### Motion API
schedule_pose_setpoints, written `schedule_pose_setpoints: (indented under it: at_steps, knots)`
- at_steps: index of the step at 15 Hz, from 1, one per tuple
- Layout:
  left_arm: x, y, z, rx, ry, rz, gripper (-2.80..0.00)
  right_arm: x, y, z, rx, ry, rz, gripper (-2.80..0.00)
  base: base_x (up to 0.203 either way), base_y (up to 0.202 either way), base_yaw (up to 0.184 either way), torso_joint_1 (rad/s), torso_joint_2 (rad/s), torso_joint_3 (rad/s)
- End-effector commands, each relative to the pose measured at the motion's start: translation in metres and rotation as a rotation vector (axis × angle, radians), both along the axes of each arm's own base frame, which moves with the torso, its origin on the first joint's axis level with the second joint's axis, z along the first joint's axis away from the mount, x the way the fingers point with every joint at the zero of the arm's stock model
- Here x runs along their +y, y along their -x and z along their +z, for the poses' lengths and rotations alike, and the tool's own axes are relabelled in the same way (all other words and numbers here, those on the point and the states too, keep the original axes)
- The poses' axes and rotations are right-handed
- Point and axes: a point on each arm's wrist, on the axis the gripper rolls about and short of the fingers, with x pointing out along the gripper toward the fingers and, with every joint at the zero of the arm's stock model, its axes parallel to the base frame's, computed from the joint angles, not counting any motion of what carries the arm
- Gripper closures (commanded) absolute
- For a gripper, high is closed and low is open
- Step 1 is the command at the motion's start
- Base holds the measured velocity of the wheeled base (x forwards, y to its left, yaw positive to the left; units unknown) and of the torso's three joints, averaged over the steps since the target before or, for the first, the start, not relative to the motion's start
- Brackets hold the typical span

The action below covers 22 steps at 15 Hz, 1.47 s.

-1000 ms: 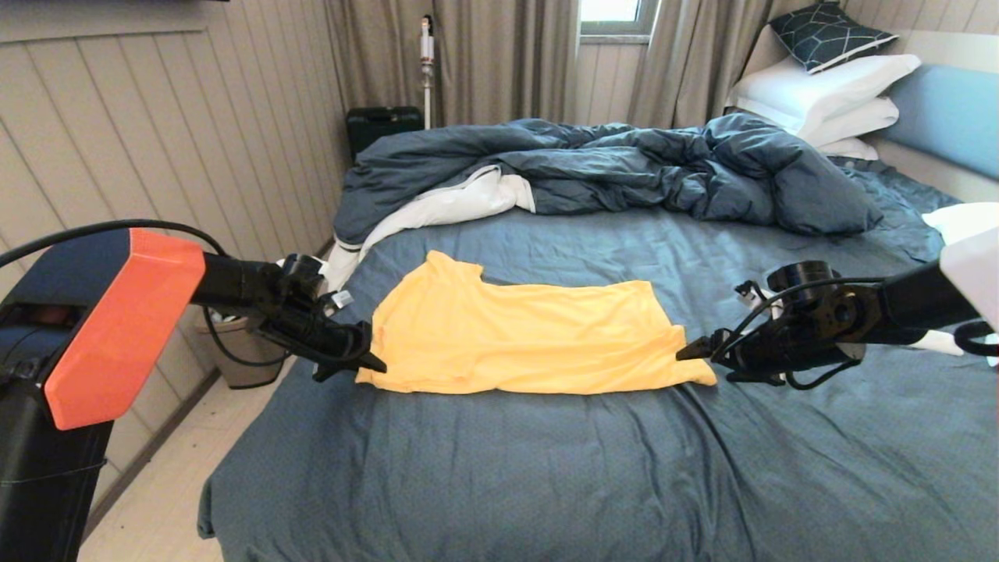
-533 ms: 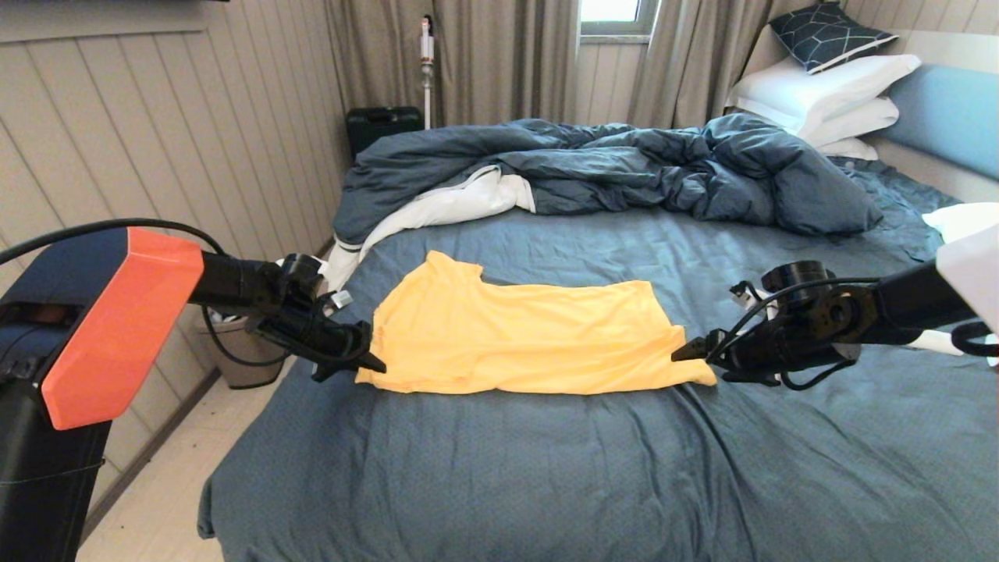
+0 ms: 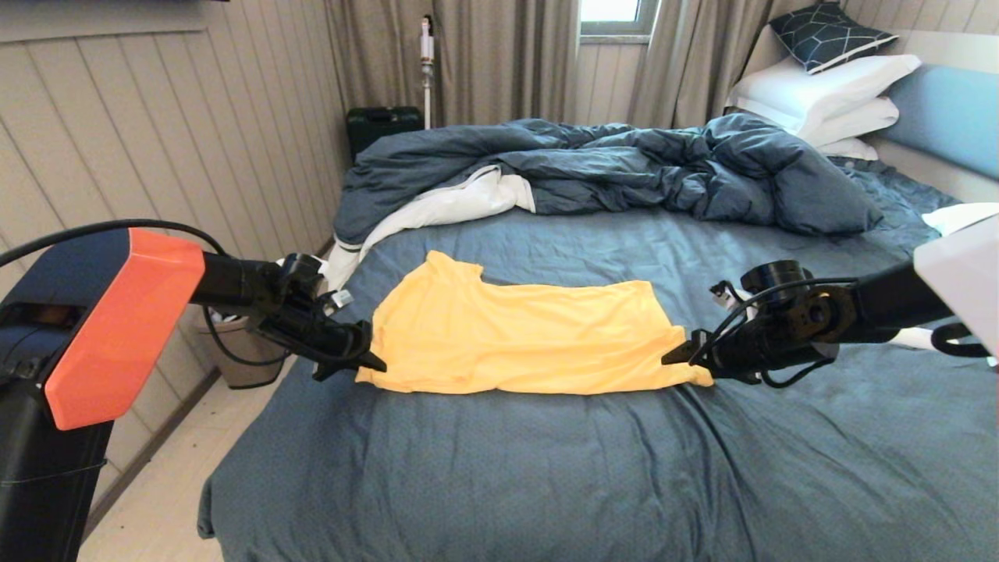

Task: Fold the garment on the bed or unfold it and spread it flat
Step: Fold the yellow T-shirt

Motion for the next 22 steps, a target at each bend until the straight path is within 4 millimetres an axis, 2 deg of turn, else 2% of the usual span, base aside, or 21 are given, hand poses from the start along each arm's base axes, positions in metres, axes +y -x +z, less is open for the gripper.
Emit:
schedule_pose_setpoints:
  at_steps: [1,8,12,18,22]
  knots:
    - [0.0,0.0,-0.001,0.006,0.003,0.0,0.0,0.0,0.001,-0.003,0.013,-0.002,-0.002,0.0,0.0,0.0,0.0,0.0,0.0,0.0]
    - [0.0,0.004,-0.001,0.02,0.003,0.0,0.0,-0.001,0.007,-0.007,0.034,0.0,0.003,0.0,0.0,0.0,0.0,0.0,0.0,0.0]
    - [0.0,0.006,0.008,0.014,0.003,-0.002,0.0,-0.007,0.012,0.003,0.012,0.002,-0.013,0.0,0.0,0.0,0.0,0.0,0.0,0.0]
    - [-0.001,0.007,0.008,0.016,0.003,-0.003,0.0,-0.011,0.011,-0.002,0.023,0.003,-0.021,0.0,0.0,0.0,0.0,0.0,0.0,0.0]
    - [0.0,0.013,0.011,0.051,-0.002,-0.004,0.0,-0.011,0.019,0.001,0.029,0.005,-0.022,0.0,0.0,0.0,0.0,0.0,0.0,0.0]
